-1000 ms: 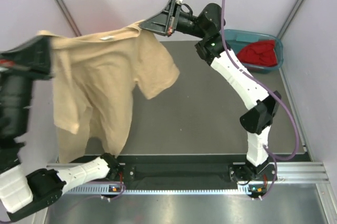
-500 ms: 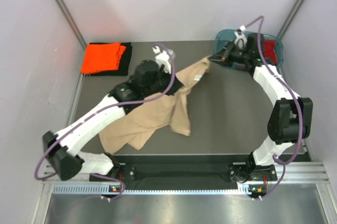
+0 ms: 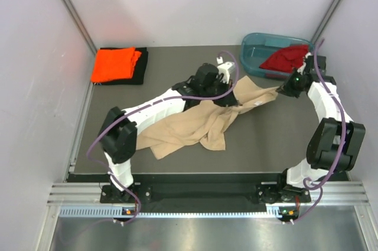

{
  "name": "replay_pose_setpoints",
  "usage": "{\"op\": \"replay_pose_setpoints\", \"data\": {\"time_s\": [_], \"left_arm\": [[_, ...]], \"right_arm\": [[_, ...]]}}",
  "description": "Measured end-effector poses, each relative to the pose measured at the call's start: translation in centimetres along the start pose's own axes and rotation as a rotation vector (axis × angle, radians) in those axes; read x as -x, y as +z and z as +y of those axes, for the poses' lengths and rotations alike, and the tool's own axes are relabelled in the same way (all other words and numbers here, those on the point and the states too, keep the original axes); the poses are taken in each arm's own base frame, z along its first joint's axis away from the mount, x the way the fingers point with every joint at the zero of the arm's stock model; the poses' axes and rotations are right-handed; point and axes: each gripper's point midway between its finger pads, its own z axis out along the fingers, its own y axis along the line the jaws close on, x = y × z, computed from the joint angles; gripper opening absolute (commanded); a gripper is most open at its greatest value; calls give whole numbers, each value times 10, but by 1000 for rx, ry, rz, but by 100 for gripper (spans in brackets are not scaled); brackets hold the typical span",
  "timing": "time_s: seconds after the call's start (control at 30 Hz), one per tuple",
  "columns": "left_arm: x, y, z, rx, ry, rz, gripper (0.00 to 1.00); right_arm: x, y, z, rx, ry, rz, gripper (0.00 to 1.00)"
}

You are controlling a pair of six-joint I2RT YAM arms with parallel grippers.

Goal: Fold and stack the t-shirts
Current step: Flatten the tshirt out

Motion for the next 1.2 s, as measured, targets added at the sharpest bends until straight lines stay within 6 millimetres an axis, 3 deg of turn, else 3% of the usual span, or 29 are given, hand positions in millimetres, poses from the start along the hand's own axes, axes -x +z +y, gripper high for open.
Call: {"op": "replay_pose_setpoints", "data": {"time_s": [0.17,0.27,0.33,0.4,0.43,0.53,0.63,0.7,0.8,0.93,1.1,1.2], "left_arm": [[5,20,-12,-35,34,21,56],[13,13,-11,-5,52,6,73],[19,-1,-2,40,44,-10,75],[29,-27,15,92,17,-38,73],[34,-44,27,129,-4,-56,71],[55,-120,75,282,-112,-155,63],[58,-194,122,448,-234,-256,58],[42,-226,141,534,-308,-282,58],[-4,-248,163,615,-440,-253,56],[-82,-261,199,731,-675,-165,57],[-149,-267,213,855,-884,-72,60],[-170,-273,216,916,-948,-59,63]], "right_arm": [[11,-12,-63,-219,82,-37,0],[11,-16,-89,-316,102,-33,1],[11,-13,-97,-353,99,-15,12],[12,-10,-103,-386,90,3,18],[13,-9,-105,-394,85,7,26],[15,-11,-107,-411,71,13,43],[16,-14,-102,-420,45,16,47],[16,-15,-93,-420,18,21,49],[18,-17,-67,-397,-51,23,50],[12,-21,-1,-302,-199,7,52],[-45,-43,89,-94,-412,39,54],[-76,-63,104,-22,-467,70,56]]}}
